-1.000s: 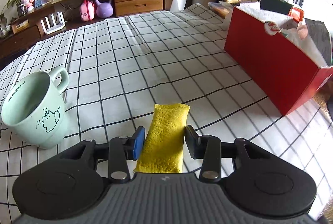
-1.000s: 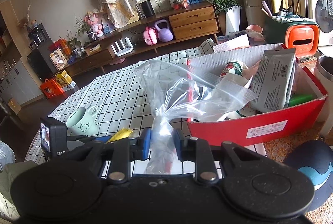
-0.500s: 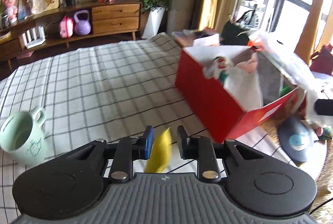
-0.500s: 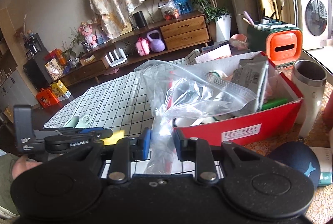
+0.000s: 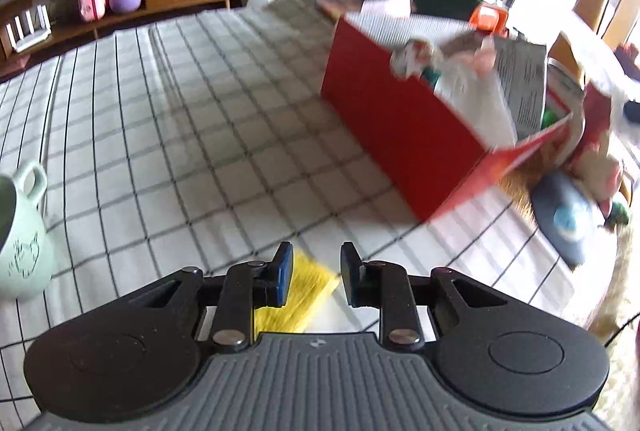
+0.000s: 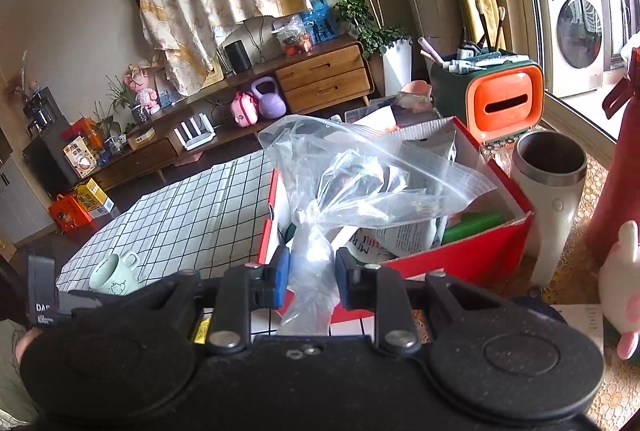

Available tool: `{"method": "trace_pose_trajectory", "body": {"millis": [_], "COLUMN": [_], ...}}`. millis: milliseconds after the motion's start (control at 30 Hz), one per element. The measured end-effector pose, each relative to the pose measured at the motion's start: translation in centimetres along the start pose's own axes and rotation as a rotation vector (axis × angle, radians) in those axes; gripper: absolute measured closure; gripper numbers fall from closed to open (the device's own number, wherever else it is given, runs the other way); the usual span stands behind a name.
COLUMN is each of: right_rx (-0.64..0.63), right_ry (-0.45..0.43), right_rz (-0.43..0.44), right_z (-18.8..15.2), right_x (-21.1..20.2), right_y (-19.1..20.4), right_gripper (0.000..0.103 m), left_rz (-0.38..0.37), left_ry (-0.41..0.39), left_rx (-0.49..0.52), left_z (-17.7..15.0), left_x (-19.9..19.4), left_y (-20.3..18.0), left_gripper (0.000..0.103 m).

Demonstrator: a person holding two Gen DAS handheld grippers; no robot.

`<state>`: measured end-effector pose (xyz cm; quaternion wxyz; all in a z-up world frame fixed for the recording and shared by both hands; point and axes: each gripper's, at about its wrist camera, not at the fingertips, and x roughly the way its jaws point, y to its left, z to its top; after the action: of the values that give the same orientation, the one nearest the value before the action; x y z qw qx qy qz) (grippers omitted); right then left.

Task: Organize soft objects
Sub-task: 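Lift and carry the yellow sponge and zip bag over the red box with both grippers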

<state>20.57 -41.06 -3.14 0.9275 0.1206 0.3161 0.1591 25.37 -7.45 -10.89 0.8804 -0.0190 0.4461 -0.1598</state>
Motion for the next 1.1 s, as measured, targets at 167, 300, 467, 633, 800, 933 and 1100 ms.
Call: {"method": "trace_pose_trajectory", "body": {"millis": [167, 300, 467, 633, 800, 933, 1100], "right_rx": [0.011, 0.014, 0.015, 0.02, 0.017, 0.02, 0.01], "right_ry": [0.023, 0.028, 0.038, 0.043, 0.045, 0.046, 0.047], "right_rz": [0.005, -0.003, -0.017, -0.027, -0.028, -0.022, -0.011], "right_z": [-0.6, -0.7, -0.8, -0.7, -0.7, -1.0, -1.2], "right_x": [0.8, 1.0, 1.2, 1.6, 1.8, 2.1, 2.0], "right_y": [0.1, 0.2, 0.3, 0.2, 0.3, 0.5, 1.0], "right_gripper": [0.08, 0.08, 0.08, 0.08, 0.08, 0.08, 0.08], "left_rz": [-0.014, -0.067, -0.086, -0.046, -0.033, -0.016, 0.085], "left_ry": [0.076, 0.094, 0.129, 0.099, 0.058, 0.032, -0.016], "left_rx": [0.084, 0.181, 0.265, 0.315, 0.342, 0.318, 0.289], "left_z": [-1.7, -2.5, -3.1, -3.7, -4.1, -4.1, -5.0], "left_x": [1.1, 2.0, 3.7, 4.3, 4.0, 3.7, 3.2], "left_y": [1.0, 1.0, 0.8, 0.6, 0.5, 0.7, -0.6], "left_gripper": [0.019, 0.019, 0.019, 0.021, 0.051, 0.062, 0.063]}}
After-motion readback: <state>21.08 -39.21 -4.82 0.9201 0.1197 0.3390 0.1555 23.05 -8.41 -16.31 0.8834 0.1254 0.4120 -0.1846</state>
